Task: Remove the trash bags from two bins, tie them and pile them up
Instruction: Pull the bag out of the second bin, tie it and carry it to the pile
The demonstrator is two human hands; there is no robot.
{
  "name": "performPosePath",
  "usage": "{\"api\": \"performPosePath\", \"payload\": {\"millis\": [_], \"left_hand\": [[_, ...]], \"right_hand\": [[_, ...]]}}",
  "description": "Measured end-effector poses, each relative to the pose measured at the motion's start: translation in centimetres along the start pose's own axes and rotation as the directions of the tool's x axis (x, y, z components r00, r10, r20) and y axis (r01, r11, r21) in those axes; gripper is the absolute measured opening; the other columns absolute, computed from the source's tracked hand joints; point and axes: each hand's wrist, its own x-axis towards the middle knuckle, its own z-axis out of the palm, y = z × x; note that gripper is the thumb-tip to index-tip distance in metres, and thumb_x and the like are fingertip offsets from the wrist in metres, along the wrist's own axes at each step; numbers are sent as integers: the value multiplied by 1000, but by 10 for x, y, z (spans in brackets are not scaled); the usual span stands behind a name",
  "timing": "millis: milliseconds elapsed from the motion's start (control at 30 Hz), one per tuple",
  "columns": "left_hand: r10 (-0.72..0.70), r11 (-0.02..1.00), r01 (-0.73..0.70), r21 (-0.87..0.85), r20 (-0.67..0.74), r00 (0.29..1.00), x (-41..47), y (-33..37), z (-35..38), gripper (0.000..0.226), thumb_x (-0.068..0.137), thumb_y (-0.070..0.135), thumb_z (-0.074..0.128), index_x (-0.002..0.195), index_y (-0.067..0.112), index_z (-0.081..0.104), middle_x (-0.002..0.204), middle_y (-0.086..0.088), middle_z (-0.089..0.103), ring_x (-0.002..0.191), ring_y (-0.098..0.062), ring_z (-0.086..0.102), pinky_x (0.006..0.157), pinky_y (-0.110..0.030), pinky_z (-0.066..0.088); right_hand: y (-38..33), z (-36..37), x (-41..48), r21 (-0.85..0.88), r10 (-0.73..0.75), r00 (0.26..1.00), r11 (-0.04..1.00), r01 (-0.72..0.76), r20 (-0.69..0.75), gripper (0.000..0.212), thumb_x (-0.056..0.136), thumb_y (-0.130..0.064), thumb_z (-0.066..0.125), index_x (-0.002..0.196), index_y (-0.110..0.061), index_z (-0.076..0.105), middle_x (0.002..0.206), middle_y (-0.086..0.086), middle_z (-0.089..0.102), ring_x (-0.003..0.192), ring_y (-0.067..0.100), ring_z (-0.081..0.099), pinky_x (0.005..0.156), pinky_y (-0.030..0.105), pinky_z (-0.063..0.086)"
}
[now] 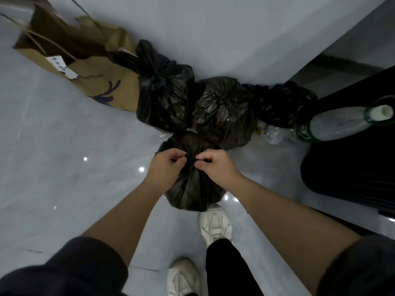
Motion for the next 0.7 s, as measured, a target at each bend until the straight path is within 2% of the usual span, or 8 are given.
{"api": "performPosePath", "payload": {"millis": [33, 100, 233, 367, 467, 533, 633, 700], "left_hand": [[-11, 1000, 11, -15, -8, 1000, 6, -4, 4, 14, 89, 12, 59, 98, 13, 69, 85, 7, 65, 77, -3, 57, 66, -1, 37], [-23, 999, 22, -38, -25, 999, 16, -10, 13, 15, 90, 10, 57, 99, 12, 69, 88, 5, 66, 79, -4, 59, 67, -1, 38], [-12, 1000, 11, -16, -25, 1000, 34, -19, 31, 21, 91, 10, 54, 107, 11, 67, 102, 1, 68, 95, -12, 61, 84, -17, 42], [-40, 999, 40, -2, 41, 998, 45, -33, 45, 31, 92, 7, 49, 120, 12, 63, 119, -4, 64, 112, -18, 58, 100, -24, 40], [-43, 999, 45, -19, 95, 995, 41, -37, 45, 42, 92, 3, 46, 131, 16, 54, 130, -3, 58, 121, -17, 52, 107, -26, 36], [-10, 1000, 11, -14, 67, 998, 35, -37, 39, 48, 90, 1, 49, 136, 16, 48, 134, -4, 53, 124, -17, 49, 105, -24, 35], [28, 988, -14, 152, -88, 996, 22, -39, 33, 61, 83, 8, 59, 140, 17, 40, 139, -9, 42, 127, -28, 42, 104, -35, 38], [-77, 976, 92, 197, -79, 994, 13, -40, 33, 79, 80, 19, 67, 147, 23, 25, 149, -10, 26, 131, -34, 36, 104, -45, 39]], "right_hand": [[4, 0, 7, -8, 5, 1000, 1000, -5, 14, 17, 81, -12, 71, 97, -11, 74, 89, -7, 66, 96, 14, 63, 96, 33, 48], [11, -1, 21, -41, 8, 999, 999, -7, 34, 18, 82, -14, 70, 99, -13, 74, 90, -10, 65, 98, 13, 62, 97, 32, 48], [21, -7, 43, -151, 0, 998, 989, 9, 58, 18, 83, -15, 69, 100, -12, 73, 95, -8, 65, 101, 14, 61, 98, 31, 46], [33, -9, 56, -269, -15, 998, 963, 33, 69, 19, 85, -14, 67, 103, -11, 73, 109, 2, 68, 106, 17, 60, 101, 30, 44], [39, -8, 56, -309, -89, 994, 945, 103, 59, 17, 85, -9, 65, 100, -11, 74, 107, 5, 68, 103, 18, 61, 99, 30, 45], [39, -9, 50, -320, -162, 986, 933, 163, 28, 18, 84, -4, 63, 98, -10, 73, 104, 4, 66, 98, 19, 62, 92, 27, 48], [40, -16, 34, -543, -341, 939, 797, 264, -42, 29, 79, -7, 64, 106, -15, 68, 111, 2, 59, 103, 23, 55, 83, 40, 52], [42, -23, 24, -682, -343, 938, 675, 281, 47, 49, 78, -14, 67, 125, -21, 57, 135, 4, 48, 121, 27, 45, 91, 46, 49]]}}
